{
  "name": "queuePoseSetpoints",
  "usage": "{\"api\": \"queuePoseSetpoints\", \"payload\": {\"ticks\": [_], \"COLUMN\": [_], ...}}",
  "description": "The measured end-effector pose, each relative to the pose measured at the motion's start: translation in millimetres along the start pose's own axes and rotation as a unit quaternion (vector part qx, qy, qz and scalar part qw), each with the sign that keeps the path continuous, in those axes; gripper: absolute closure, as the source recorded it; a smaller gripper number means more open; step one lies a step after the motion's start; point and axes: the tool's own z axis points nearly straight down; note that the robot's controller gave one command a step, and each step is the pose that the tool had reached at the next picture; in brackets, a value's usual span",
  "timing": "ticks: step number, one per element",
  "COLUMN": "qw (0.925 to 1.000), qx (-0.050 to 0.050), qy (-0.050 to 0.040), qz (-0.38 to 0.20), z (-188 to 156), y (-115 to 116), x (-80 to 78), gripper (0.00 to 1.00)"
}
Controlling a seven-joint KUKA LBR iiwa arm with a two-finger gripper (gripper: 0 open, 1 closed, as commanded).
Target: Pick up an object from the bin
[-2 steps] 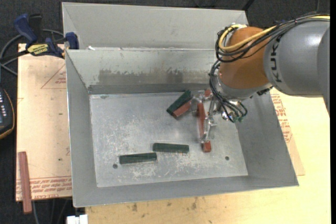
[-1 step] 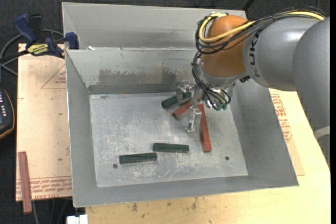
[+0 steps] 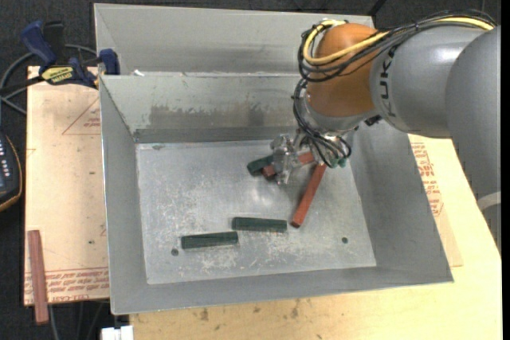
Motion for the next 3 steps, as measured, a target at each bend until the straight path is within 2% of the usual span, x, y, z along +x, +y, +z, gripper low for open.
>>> {"api": "queuePoseSetpoints", "payload": {"ticks": [1,2,3], "qw": [0.981,0.9752,0.9758], "qx": [0.001,-0.002,-0.001], "qy": [-0.003,0.0013,0.001], "qz": [-0.194,-0.221,-0.219], "z": [8.6,10.8,11.4], "y": [6.4,49.7,47.1], "x": [29.3,65.8,65.1], "gripper": [1.0,1.0,0.0]}}
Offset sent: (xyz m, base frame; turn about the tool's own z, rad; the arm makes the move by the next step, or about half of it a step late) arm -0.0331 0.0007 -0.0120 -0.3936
